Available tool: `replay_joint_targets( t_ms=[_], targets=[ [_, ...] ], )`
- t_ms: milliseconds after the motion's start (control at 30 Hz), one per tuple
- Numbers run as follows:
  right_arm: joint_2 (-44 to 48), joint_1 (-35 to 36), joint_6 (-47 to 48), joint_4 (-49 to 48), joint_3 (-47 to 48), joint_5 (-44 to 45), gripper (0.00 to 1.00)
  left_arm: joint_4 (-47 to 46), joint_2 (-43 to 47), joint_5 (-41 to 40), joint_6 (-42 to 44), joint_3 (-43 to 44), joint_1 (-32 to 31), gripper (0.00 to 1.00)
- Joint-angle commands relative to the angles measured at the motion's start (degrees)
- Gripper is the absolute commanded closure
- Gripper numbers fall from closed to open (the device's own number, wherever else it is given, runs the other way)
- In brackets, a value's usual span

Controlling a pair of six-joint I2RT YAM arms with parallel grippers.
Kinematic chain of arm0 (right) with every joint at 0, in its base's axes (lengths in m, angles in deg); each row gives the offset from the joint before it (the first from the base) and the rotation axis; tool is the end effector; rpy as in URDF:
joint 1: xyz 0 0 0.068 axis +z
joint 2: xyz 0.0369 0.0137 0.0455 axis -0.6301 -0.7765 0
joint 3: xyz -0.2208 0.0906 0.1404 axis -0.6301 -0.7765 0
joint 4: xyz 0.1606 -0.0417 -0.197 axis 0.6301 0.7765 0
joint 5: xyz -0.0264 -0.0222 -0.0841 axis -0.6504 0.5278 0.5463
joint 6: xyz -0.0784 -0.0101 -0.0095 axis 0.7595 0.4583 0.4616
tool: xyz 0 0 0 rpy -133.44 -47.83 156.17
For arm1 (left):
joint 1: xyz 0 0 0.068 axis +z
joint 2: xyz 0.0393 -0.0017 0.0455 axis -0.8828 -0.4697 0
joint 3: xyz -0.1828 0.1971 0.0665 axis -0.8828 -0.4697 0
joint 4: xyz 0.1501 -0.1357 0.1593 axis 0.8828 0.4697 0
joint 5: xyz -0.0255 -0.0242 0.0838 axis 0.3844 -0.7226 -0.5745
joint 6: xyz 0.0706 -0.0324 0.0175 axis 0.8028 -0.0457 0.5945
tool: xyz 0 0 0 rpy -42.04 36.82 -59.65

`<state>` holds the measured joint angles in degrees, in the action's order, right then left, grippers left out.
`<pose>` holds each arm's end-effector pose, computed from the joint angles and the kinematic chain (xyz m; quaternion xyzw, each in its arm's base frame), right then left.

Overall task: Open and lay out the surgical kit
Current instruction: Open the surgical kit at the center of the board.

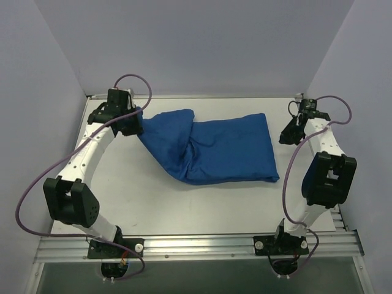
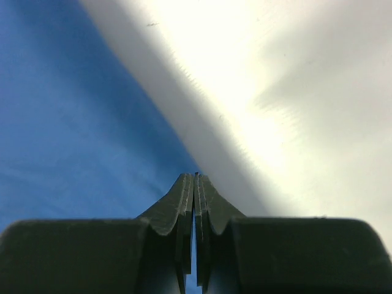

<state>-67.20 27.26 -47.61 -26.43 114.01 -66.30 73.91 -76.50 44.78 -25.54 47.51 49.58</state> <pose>0.3931 -0.0702 0.2456 0.2986 0.8875 0.1299 0.3261 0.3542 -0.0796 0.3229 -0.0816 0.9298 -0.1196 0.3383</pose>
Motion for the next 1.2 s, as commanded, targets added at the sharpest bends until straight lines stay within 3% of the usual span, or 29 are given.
replay_joint_targets(
  t_ms=[0, 133, 367, 433, 700, 733, 800, 833, 933, 1033, 1067, 1167],
  targets=[
    [-1.8, 0.5, 1.8, -2.6, -2.0, 3.6, 1.00, -1.4, 5.0, -2.4, 0.5, -4.4, 4.7, 0.98],
    [-5.8, 1.5, 1.8, -6.4, -4.6, -4.9, 1.00, -4.2, 7.3, -2.7, 0.6, -13.1, 9.9, 0.98],
    [-9.4, 8.6, 0.5, -6.6, -3.9, -8.6, 1.00, -4.1, 9.5, -7.7, -1.5, -23.6, 22.0, 0.98],
    [-9.6, 10.5, -0.1, -6.9, -3.9, -9.9, 1.00, -4.2, 9.6, -6.7, -1.5, -25.1, 26.7, 0.98],
    [-13.4, 18.4, -3.4, -9.5, -1.7, -12.6, 1.00, -5.4, 5.0, -7.3, -2.5, -25.9, 35.4, 0.97],
    [-13.9, 18.7, -3.7, -9.5, -1.2, -12.8, 1.00, -4.9, 3.8, -7.1, -2.6, -24.5, 35.7, 0.94],
    [-14.8, 19.1, -4.0, -9.3, 0.0, -13.4, 1.00, -3.9, 0.8, -6.6, -2.5, -22.6, 36.0, 0.74],
    [-13.6, 18.7, -2.4, -7.6, 1.9, -10.9, 1.00, -2.1, -0.5, -6.2, -2.3, -19.9, 36.0, 0.43],
    [-12.4, 18.2, 0.1, -4.3, 3.6, -8.5, 1.00, 0.9, 0.5, -6.6, -1.9, -18.6, 36.0, 0.35],
    [-8.9, 19.3, 3.9, 1.0, 6.7, 0.4, 0.84, 4.3, 5.9, -6.3, -2.2, -17.4, 35.2, 0.25],
    [-7.0, 20.0, 6.2, 3.5, 9.3, 2.7, 0.73, 4.7, 7.7, -5.9, -2.4, -17.2, 34.6, 0.21],
    [-5.0, 24.0, 8.2, 7.4, 15.3, 8.6, 0.59, 6.4, 14.3, -6.4, -3.9, -16.9, 29.4, 0.12]
  ],
)
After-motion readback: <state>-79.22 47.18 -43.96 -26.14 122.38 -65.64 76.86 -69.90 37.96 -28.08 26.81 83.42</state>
